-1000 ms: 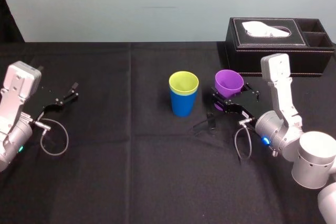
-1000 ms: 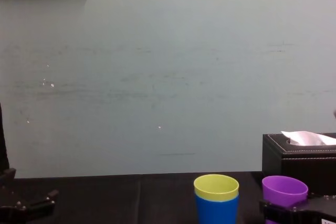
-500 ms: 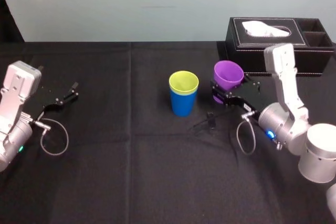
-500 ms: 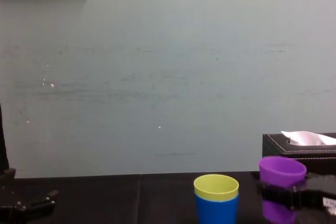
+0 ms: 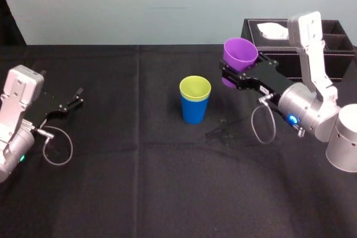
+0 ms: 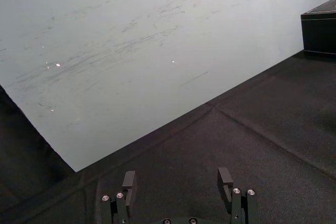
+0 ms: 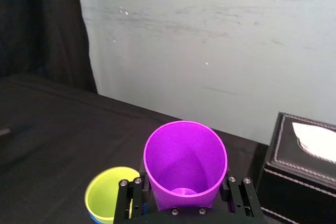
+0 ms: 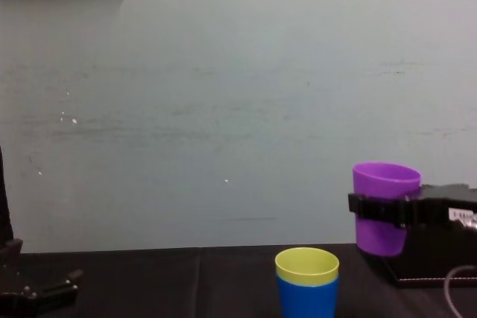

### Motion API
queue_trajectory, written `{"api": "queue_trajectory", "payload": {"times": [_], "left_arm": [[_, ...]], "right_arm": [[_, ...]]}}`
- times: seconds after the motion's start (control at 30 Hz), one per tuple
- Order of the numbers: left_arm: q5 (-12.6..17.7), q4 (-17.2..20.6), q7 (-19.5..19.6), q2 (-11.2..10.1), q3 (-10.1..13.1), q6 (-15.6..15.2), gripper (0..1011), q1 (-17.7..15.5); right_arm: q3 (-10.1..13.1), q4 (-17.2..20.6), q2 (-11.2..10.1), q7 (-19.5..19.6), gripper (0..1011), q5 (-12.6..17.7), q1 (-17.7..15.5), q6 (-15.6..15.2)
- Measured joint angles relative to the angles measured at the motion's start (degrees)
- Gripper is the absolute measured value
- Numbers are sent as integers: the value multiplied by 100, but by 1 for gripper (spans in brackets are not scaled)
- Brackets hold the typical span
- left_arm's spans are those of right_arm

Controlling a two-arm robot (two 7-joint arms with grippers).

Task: Stack the three plastic cups sequentially using one hand.

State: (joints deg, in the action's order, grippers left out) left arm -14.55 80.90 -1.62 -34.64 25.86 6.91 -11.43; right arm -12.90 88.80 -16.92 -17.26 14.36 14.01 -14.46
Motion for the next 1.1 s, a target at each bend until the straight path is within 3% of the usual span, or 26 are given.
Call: {"api": "queue_trajectory", "payload": {"times": [0.47, 1.1], "left_arm": [[0, 0, 0, 0, 0, 0, 1011, 0], [0, 0, 0, 0, 0, 0, 1011, 0]], "right_arm": [[-341, 367, -124, -97, 728, 145, 216, -235], [-710, 386, -194, -142, 726, 214, 373, -398]]}}
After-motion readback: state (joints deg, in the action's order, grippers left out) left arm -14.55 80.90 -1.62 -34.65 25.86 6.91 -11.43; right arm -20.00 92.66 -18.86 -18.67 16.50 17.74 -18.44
